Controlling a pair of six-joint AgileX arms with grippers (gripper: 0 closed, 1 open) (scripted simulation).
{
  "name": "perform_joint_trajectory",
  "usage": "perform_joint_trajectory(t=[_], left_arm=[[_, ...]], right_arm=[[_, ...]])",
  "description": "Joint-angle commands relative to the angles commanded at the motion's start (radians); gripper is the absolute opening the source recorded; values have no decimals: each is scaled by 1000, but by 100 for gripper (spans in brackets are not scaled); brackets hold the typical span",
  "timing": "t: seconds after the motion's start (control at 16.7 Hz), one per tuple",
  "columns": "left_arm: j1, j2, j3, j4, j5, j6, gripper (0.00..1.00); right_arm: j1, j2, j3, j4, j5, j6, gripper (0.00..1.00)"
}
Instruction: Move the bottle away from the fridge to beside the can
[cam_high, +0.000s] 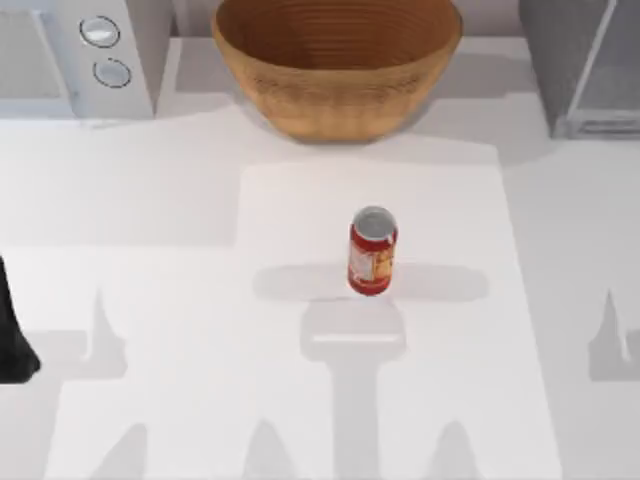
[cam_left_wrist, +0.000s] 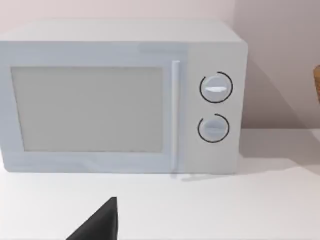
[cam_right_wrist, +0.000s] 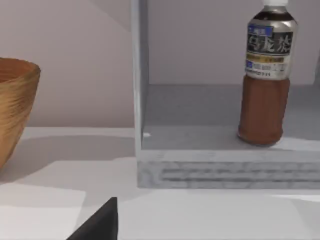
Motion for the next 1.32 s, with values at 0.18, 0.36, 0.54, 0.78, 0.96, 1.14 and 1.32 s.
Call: perform_joint_trajectory(t=[0.18,0.36,0.54,0.78,0.96,1.14,1.32], left_arm=[[0,0,0,0,0,0,100],[0,0,0,0,0,0,100],[0,0,0,0,0,0,100],[0,0,0,0,0,0,100],[0,0,0,0,0,0,100],[0,0,0,0,0,0,100],[0,0,0,0,0,0,100]], right_arm=[[-3,10,8,9,-1,0,100],[-22,105,71,86,-12,1,100],[-51,295,177,214,-37,3,100],[-98,688,351,429,-83,8,100],[-136,1040,492,602,-121,11,100],[-175,1393,629,772,-156,13,100],[-210,1697,752,923,-186,14,100]])
